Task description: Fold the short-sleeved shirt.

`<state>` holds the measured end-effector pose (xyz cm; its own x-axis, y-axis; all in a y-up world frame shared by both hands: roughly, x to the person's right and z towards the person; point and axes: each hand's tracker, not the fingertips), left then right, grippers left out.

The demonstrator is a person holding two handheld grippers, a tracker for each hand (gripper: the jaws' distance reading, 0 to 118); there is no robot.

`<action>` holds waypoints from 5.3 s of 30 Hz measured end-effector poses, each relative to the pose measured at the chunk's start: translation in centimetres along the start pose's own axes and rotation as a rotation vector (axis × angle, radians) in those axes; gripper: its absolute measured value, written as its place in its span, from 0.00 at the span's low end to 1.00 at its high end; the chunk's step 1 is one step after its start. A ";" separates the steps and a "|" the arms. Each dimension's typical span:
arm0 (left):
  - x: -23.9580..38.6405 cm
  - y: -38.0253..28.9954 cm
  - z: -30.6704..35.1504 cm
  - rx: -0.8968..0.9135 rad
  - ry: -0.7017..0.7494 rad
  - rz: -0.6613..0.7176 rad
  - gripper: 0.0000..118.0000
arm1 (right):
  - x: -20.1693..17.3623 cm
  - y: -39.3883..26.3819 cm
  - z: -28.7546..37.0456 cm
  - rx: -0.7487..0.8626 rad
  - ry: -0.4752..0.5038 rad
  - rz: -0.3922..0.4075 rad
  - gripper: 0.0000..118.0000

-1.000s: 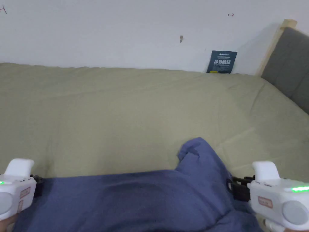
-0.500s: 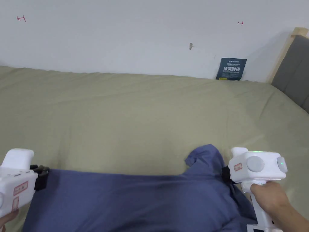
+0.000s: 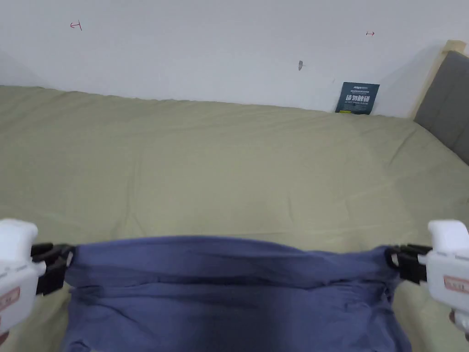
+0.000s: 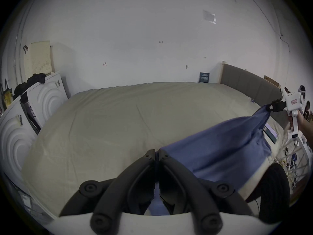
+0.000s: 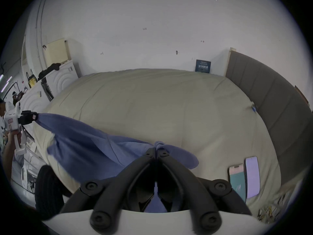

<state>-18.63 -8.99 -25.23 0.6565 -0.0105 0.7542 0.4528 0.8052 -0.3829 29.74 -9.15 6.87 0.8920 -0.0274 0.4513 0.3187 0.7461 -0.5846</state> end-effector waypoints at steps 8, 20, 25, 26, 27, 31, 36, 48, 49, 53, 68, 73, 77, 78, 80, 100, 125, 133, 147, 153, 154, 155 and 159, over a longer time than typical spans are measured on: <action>0.7 -11.7 -3.5 -0.253 0.073 0.101 0.00 | -0.7 -12.4 -3.1 -0.128 -0.048 -0.189 0.02; 5.6 -5.2 7.2 0.382 0.207 0.034 0.92 | -7.0 -7.2 9.4 0.428 -0.070 -0.047 0.96; 8.2 -3.9 9.9 0.470 0.321 0.000 0.52 | -11.1 -6.6 12.3 0.591 -0.113 0.035 0.45; 8.1 -3.7 9.6 0.431 0.307 0.006 0.18 | -11.6 -6.5 12.3 0.596 -0.134 0.055 0.17; 7.9 -3.9 9.5 0.424 0.311 0.011 0.00 | -11.8 -6.4 12.4 0.600 -0.121 0.057 0.07; 5.9 -3.8 8.6 0.332 0.229 0.069 0.00 | -12.2 -5.9 12.2 0.571 -0.070 0.056 0.07; -1.9 -4.9 3.9 0.054 0.050 0.273 0.00 | -12.1 -6.1 11.3 0.519 -0.066 0.054 0.07; -12.8 -11.3 -7.9 -0.225 -0.464 0.847 0.95 | -12.9 -5.6 8.8 0.421 -0.080 0.039 0.07; -13.0 -12.0 -9.5 -0.238 -0.460 0.860 0.95 | -13.0 -5.4 8.6 0.417 -0.082 0.039 0.07; -14.7 -13.8 -13.2 -0.147 -0.733 1.003 0.95 | -12.8 -4.6 7.6 0.403 -0.068 0.021 0.07; -12.1 -10.2 -13.9 -0.276 -0.498 0.904 0.02 | -13.5 -3.9 5.8 0.384 -0.018 0.009 0.07; -15.1 -6.1 -10.3 -0.184 -0.284 0.750 0.02 | -13.2 -4.1 6.8 0.413 -0.013 -0.009 0.07; -16.1 -3.3 -7.1 -0.198 -0.016 0.599 0.02 | -13.0 -4.4 7.5 0.429 -0.011 -0.012 0.07; -16.4 -2.9 -7.1 -0.239 0.034 0.559 0.02 | -13.0 -4.5 7.6 0.431 -0.009 -0.015 0.07; -15.4 -2.6 -7.1 -0.284 0.070 0.540 0.02 | -12.9 -4.8 7.6 0.435 -0.001 -0.021 0.07; 9.0 -1.0 -14.7 -0.320 -0.244 0.449 0.63 | -12.0 -7.0 10.2 0.499 0.026 -0.073 0.07; 12.2 -6.4 -11.1 -0.065 -0.269 0.371 0.06 | -11.3 -7.6 10.2 0.467 -0.007 -0.076 0.07; 8.1 -5.8 -5.8 -0.013 -0.227 0.295 0.07 | -12.5 -7.3 8.9 0.455 0.047 -0.067 0.07; -12.0 -13.3 -13.1 -0.221 -0.753 1.023 0.90 | -13.5 -7.9 8.0 0.384 0.039 -0.070 0.07; -7.8 -12.2 -17.4 -0.190 -0.933 1.045 0.89 | -14.5 -7.2 7.4 0.361 0.036 -0.041 0.07; -6.9 -11.7 -18.1 -0.195 -0.900 1.016 0.84 | -14.6 -7.1 7.3 0.358 0.037 -0.039 0.07; -6.5 -11.5 -18.6 -0.205 -0.861 1.005 0.70 | -14.7 -7.0 7.2 0.357 0.039 -0.037 0.07; -5.7 -12.0 -18.7 -0.233 -0.736 1.047 0.10 | -14.9 -6.8 7.3 0.356 0.040 -0.029 0.07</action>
<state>-16.56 -29.63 -34.92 0.3103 0.9420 0.1277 0.0716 0.1107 -0.9913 11.96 -8.99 9.01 0.8982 -0.0727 0.4336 0.2186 0.9295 -0.2969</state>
